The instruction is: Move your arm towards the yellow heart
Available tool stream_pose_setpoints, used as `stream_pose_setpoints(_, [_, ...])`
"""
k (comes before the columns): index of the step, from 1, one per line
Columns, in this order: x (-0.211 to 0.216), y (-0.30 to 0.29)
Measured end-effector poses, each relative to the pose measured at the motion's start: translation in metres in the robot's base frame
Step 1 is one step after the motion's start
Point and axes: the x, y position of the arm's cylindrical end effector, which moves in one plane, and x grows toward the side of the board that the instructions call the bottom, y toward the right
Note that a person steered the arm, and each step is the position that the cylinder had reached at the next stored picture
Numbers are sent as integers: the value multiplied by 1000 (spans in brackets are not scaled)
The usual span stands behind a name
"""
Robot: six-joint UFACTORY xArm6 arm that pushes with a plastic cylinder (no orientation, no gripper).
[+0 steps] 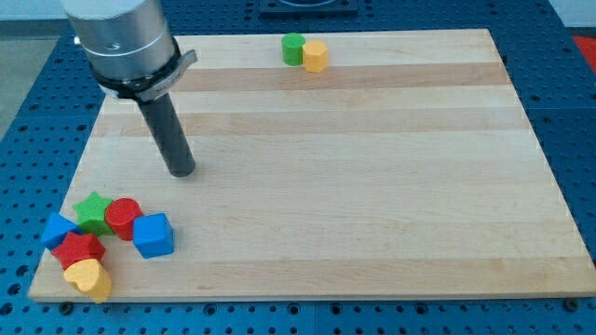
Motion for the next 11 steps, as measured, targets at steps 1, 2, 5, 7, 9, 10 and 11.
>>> stream_pose_setpoints(1, [25,62])
stream_pose_setpoints(2, [61,94])
stream_pose_setpoints(5, [153,68])
stream_pose_setpoints(7, [153,34])
stream_pose_setpoints(9, [154,7])
stream_pose_setpoints(10, [153,-15])
stream_pose_setpoints(11, [153,-38])
